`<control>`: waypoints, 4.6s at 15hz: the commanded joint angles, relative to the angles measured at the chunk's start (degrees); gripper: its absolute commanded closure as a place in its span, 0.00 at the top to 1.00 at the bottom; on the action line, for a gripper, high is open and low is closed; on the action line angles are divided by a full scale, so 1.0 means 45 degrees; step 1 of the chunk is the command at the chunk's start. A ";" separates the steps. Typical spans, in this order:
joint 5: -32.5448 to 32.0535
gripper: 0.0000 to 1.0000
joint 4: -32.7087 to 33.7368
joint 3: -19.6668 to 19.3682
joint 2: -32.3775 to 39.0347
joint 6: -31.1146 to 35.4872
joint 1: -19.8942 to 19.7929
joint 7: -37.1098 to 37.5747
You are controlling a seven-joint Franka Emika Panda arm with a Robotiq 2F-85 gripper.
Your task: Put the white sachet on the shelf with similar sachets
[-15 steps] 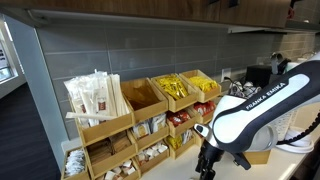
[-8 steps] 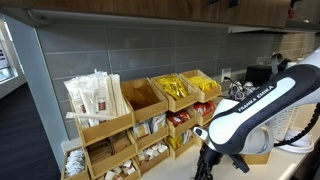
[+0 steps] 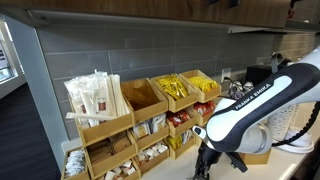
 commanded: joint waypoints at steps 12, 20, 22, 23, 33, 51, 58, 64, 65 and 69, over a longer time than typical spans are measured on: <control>0.5322 0.02 0.1358 0.0269 -0.1321 0.0905 0.0947 -0.4422; 0.6653 0.00 0.1924 0.0206 -0.1197 0.1328 0.1230 -0.5241; 0.7781 0.00 0.2390 0.0198 -0.1045 0.1488 0.1340 -0.5779; 0.8472 0.00 0.2664 0.0217 -0.0941 0.1560 0.1380 -0.6171; 1.6236 0.00 0.5187 0.0619 0.0387 0.2953 0.1150 -1.1735; 2.1718 0.00 0.6209 0.0521 0.1232 0.1336 -0.0280 -1.6882; 2.1716 0.00 0.6158 0.0496 0.1552 -0.0010 -0.0212 -1.6014; 2.1716 0.00 0.6184 0.0447 0.1843 -0.0447 -0.0163 -1.6164; 2.1708 0.00 0.6215 0.0424 0.1840 -0.0317 -0.0175 -1.6315; 2.1677 0.41 0.6064 0.0452 0.1681 0.0098 -0.0116 -1.6883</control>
